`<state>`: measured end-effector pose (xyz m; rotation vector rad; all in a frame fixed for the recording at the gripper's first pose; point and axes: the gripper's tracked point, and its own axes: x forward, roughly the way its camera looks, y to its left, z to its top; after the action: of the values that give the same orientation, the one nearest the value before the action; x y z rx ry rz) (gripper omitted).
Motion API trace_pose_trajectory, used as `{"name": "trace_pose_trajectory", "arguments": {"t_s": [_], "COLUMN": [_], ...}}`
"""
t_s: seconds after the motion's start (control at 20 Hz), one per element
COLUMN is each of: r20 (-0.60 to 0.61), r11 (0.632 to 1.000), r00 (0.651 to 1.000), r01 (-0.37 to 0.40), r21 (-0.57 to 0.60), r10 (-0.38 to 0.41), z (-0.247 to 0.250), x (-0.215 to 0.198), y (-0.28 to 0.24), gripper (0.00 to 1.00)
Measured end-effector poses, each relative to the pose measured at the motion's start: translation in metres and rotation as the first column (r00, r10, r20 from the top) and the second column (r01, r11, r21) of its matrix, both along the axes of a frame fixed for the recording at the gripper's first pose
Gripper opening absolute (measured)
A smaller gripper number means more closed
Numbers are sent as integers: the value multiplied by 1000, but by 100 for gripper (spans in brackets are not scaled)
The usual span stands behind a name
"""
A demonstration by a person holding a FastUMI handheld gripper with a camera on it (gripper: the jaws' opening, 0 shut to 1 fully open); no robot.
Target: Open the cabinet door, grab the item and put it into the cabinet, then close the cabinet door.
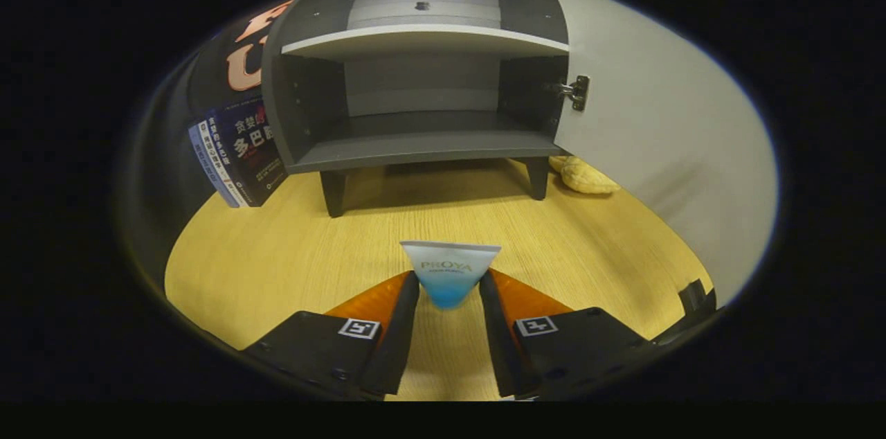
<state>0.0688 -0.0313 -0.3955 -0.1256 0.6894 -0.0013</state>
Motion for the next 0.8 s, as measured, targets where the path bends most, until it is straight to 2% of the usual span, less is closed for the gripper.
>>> {"name": "trace_pose_trajectory", "arguments": {"t_s": [0.3,0.8], "r20": [52,172], "r11": [999,994], "r00": [999,982], "r01": [-15,-89], "r21": [44,65], "r10": [12,77], "z": [69,211], "x": [-1,15], "y": [8,41], "gripper": [58,57]}}
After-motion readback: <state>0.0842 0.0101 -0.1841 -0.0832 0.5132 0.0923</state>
